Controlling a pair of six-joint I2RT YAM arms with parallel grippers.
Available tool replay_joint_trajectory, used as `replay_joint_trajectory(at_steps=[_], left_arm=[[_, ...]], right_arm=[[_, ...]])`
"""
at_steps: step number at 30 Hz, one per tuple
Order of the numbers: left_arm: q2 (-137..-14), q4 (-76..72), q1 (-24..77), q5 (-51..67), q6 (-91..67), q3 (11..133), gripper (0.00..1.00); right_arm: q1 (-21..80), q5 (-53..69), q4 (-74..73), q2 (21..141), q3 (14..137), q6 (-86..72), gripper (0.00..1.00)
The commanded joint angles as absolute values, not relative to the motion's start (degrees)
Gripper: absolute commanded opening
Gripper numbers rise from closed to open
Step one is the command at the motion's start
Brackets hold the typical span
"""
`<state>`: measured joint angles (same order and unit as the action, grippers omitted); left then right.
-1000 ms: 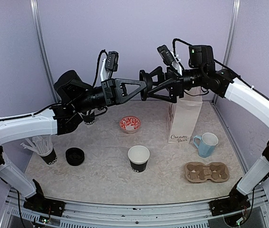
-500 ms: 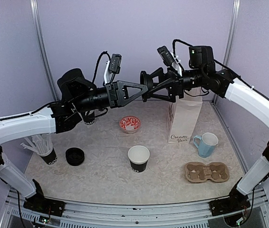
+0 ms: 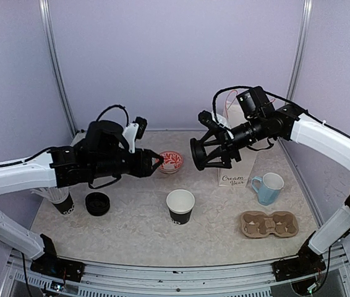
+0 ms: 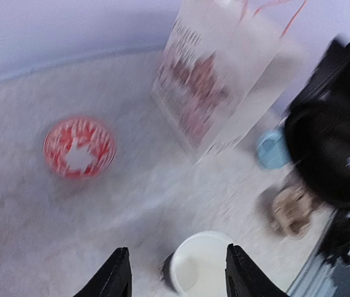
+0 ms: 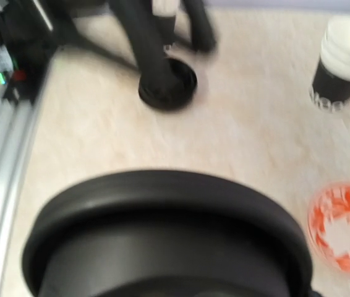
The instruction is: Pack the takeout coffee
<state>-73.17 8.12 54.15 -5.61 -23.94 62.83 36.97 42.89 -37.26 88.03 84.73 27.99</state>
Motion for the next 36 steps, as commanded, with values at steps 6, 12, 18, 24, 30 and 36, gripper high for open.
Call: replay_joint_trajectory(at_steps=[6,12,18,24,30,36], left_arm=[[-84.79,15.92,55.28,-9.6,-28.95,52.48,0.5],[-90.56,11.35,56.16,-6.6,-27.88,52.47,0.5],[-94.57,6.81,56.7,-3.66,-26.57,53.71,0.49],[-99.51,4.31,57.77,-1.0,-25.49,57.72,0.49],[-103.74,3.42,58.75,1.81,-24.61,61.51,0.49],[-104.08,3.58,58.61,0.25,-25.91,61.13,0.49]], right_arm=[[37.88,30.1,-49.03,87.74,85.94,40.39,0.75],[38.84,29.07,-48.36,88.05,84.04,41.31,0.75],[40.74,27.08,-50.64,89.82,84.11,43.16,0.75],[42.02,23.88,-52.13,91.49,84.44,45.31,0.75],[42.91,22.86,-55.64,93.52,85.16,47.88,0.75],[44.42,22.77,-60.77,95.91,86.29,49.87,0.74]])
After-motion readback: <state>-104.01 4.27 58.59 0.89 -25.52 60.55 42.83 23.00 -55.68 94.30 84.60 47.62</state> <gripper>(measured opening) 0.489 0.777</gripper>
